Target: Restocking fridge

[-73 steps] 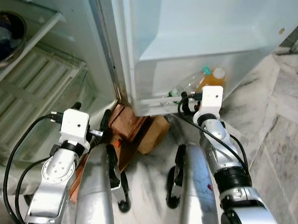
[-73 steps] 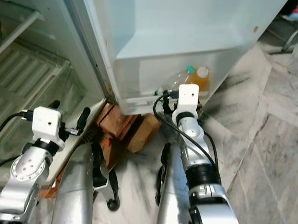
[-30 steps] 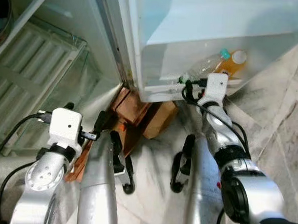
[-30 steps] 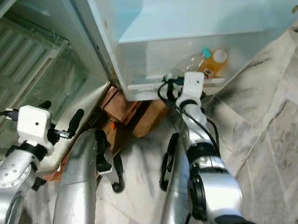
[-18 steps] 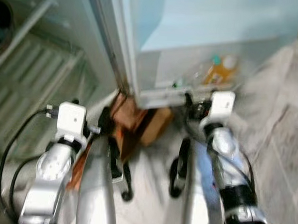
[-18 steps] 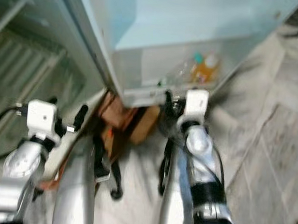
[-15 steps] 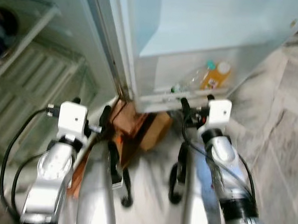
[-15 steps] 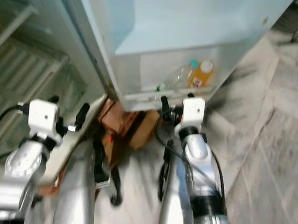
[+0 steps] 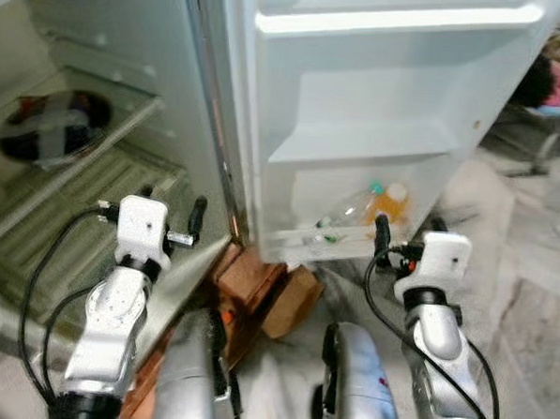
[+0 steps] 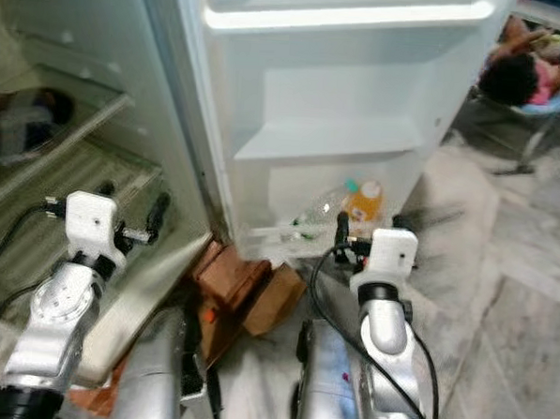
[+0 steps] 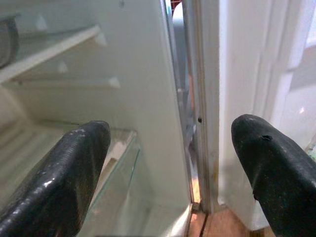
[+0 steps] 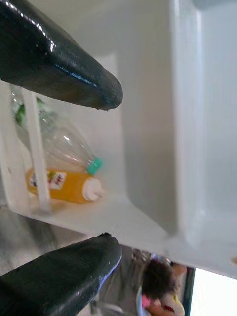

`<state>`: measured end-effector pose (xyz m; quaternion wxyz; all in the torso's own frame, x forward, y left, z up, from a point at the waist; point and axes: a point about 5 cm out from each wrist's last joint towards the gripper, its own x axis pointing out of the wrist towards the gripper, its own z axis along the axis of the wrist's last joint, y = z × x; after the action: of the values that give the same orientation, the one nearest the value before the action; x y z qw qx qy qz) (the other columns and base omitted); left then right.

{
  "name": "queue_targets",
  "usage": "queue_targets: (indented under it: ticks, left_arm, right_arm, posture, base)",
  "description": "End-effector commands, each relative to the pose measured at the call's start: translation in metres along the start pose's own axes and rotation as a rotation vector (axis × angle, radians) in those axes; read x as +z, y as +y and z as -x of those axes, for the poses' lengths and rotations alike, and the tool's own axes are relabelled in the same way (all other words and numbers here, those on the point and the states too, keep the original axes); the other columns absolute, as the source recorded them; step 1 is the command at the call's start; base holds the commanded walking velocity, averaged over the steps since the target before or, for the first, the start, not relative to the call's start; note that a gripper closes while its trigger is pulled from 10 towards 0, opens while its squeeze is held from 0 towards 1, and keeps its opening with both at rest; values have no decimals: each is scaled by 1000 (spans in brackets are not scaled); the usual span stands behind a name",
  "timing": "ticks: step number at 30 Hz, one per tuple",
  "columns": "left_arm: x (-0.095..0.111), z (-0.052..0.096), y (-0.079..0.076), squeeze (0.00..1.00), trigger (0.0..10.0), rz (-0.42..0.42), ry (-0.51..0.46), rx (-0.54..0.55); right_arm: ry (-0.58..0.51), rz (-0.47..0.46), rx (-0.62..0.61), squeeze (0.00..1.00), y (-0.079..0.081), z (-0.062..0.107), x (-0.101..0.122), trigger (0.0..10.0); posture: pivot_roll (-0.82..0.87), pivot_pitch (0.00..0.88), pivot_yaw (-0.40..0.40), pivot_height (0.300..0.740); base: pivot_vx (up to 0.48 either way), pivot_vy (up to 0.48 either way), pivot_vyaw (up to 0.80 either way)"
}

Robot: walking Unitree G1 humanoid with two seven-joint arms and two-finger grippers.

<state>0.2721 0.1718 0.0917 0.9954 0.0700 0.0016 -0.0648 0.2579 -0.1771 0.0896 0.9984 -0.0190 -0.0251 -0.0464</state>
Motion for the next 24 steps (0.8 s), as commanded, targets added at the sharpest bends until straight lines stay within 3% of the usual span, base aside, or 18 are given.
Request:
queue_targets:
  ticks: [1, 5, 13, 19, 24]
  left_arm:
    - [10, -8, 3, 0, 10000, -25, -47, 12]
    - [15, -15, 4, 0, 10000, -40, -80, 38]
    - [20, -15, 3, 0, 10000, -60, -121, 37]
    - [11, -10, -1, 0, 10000, -57, -101, 47]
    - [4, -3, -7, 0, 10000, -57, -70, 12]
  right_arm:
    - [-11, 7, -6, 0, -1, -3, 2, 10000]
    - [-16, 4, -11, 0, -3, -8, 6, 10000]
    - [-64, -3, 47, 0, 10, -19, 18, 10000]
    - [-34, -4, 35, 0, 6, -13, 12, 10000]
    - [37, -19, 10, 0, 0, 5, -2, 10000]
  posture:
    - [-5, 0, 30, 683]
    - [7, 0, 28, 703]
    - [-2, 0, 46, 740]
    - [-11, 0, 37, 740]
    - [-21, 0, 34, 740]
  base:
    - [0, 0, 0]
    - [0, 0, 0]
    - [0, 0, 0]
    - [0, 0, 0]
    - [0, 0, 0]
